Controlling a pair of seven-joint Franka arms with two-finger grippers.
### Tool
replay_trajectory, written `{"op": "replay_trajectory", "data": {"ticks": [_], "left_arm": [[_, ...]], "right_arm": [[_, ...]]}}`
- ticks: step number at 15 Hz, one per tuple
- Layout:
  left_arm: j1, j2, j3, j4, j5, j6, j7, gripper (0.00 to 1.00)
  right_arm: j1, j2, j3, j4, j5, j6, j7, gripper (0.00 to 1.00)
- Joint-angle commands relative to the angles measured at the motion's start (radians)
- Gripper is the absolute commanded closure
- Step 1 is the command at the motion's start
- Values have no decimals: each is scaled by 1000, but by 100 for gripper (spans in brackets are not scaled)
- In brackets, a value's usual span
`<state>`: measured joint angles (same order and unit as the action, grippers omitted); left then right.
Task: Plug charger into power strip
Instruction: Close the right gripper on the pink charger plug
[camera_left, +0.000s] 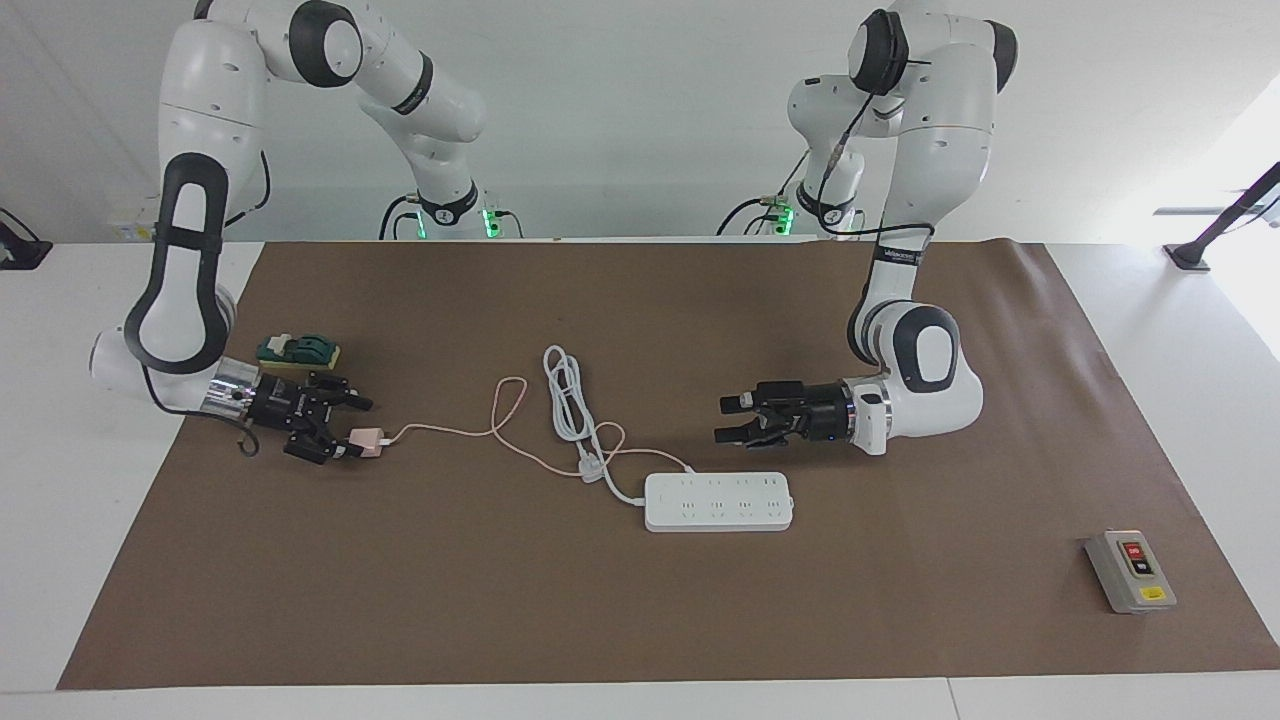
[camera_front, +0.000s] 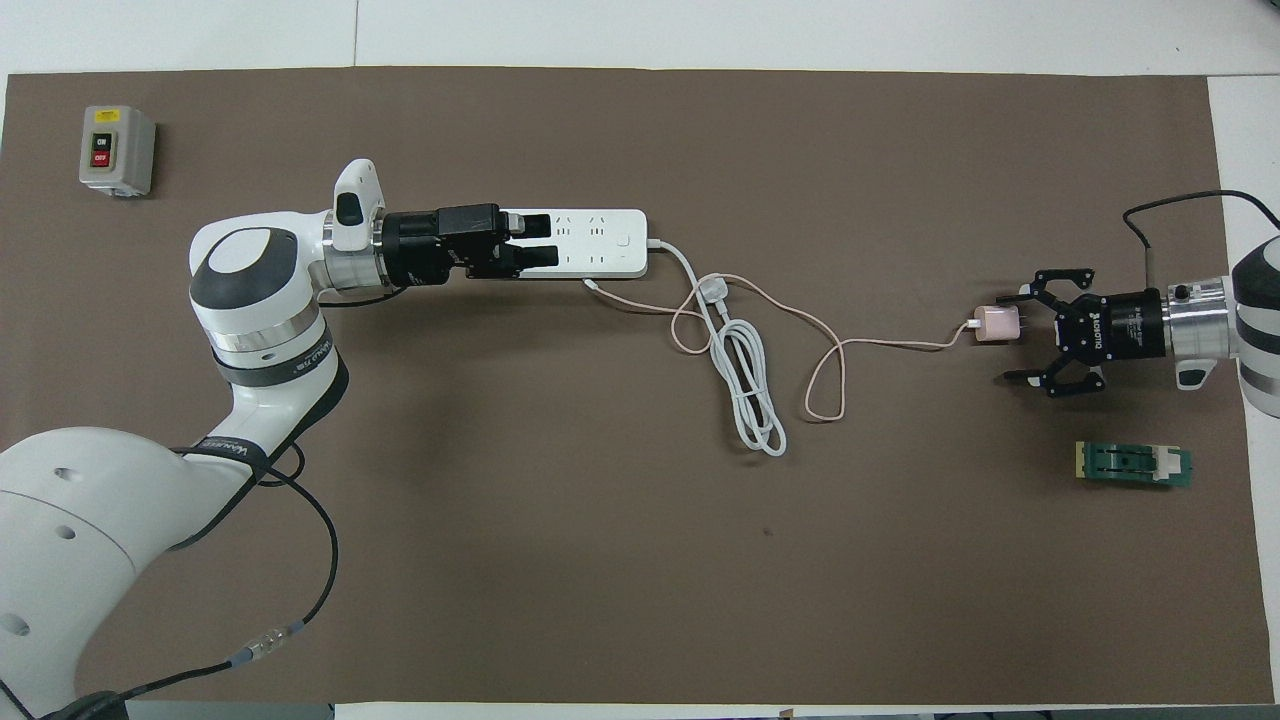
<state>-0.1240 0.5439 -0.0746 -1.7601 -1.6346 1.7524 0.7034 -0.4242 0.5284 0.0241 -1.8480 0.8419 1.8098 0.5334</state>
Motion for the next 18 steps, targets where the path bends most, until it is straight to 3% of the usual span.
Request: {"op": "replay_trajectory", "data": {"ticks": [1, 6, 7, 8, 9, 10, 11, 12, 13, 18], "left_arm": [[3, -24, 6, -24, -16, 13, -8, 0], [1, -38, 9, -32, -14, 12, -27, 0], [0, -42, 9, -44, -14, 13, -27, 0], [1, -50, 9, -45, -11, 9, -27, 0], [1, -55, 10, -48, -5, 9, -27, 0], [1, -55, 10, -49, -4, 9, -25, 0], [1, -53, 10, -49, -2, 9, -25, 0], [1, -53, 10, -49, -1, 9, -25, 0], [1, -53, 10, -49, -1, 9, -25, 0], [3, -53, 12, -49, 1, 6, -25, 0]], "right_arm": [[-10, 22, 4, 30, 19, -7, -23, 0], [-14, 73, 4, 36, 52, 3, -85, 1], [-25, 74, 4, 36, 52, 5, -104, 12], [-27, 79, 4, 36, 52, 5, -121, 33], [-27, 87, 4, 36, 52, 8, -130, 45], [-27, 93, 4, 36, 57, 11, -147, 51], [-30, 102, 4, 36, 63, 20, -161, 66], [-30, 104, 4, 36, 65, 20, -164, 89], [-30, 102, 4, 38, 65, 17, -164, 100], [22, 53, 5, 99, 49, -24, -40, 100]]}}
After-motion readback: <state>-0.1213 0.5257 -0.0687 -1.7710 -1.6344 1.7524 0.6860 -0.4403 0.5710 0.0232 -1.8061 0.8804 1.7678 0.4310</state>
